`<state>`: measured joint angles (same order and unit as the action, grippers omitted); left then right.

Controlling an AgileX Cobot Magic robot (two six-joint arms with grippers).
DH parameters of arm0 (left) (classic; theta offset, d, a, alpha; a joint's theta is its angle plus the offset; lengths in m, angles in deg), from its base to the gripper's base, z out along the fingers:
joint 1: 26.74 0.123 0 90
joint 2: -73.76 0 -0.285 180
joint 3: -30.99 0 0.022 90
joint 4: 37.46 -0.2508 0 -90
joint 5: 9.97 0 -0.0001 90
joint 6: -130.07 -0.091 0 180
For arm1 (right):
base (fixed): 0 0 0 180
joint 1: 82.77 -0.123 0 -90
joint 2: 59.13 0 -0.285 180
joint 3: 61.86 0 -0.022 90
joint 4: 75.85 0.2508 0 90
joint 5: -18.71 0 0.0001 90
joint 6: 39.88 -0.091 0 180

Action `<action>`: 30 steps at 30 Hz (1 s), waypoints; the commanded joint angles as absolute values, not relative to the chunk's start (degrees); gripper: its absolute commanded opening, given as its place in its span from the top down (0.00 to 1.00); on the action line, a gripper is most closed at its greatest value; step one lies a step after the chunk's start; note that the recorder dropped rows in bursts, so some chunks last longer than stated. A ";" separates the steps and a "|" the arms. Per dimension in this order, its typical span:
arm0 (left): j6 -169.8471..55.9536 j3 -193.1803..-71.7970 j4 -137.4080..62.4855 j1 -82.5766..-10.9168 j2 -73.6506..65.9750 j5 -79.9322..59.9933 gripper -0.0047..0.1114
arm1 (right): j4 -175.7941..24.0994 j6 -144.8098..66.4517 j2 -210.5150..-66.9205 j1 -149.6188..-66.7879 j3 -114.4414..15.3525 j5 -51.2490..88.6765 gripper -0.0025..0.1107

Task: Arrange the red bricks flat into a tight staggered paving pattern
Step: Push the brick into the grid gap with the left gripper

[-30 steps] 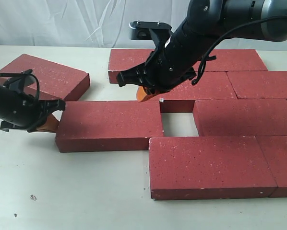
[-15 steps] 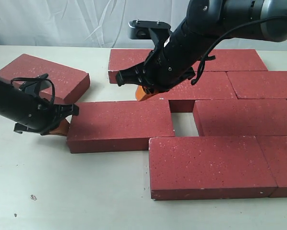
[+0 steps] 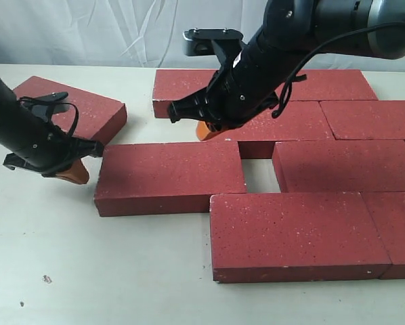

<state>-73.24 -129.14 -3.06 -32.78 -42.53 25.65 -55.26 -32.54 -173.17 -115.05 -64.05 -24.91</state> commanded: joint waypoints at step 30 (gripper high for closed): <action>-63.87 -133.80 -7.83 -46.94 -43.50 22.44 0.96 | -62.28 -38.01 -172.75 -102.79 -63.81 -28.12 0.98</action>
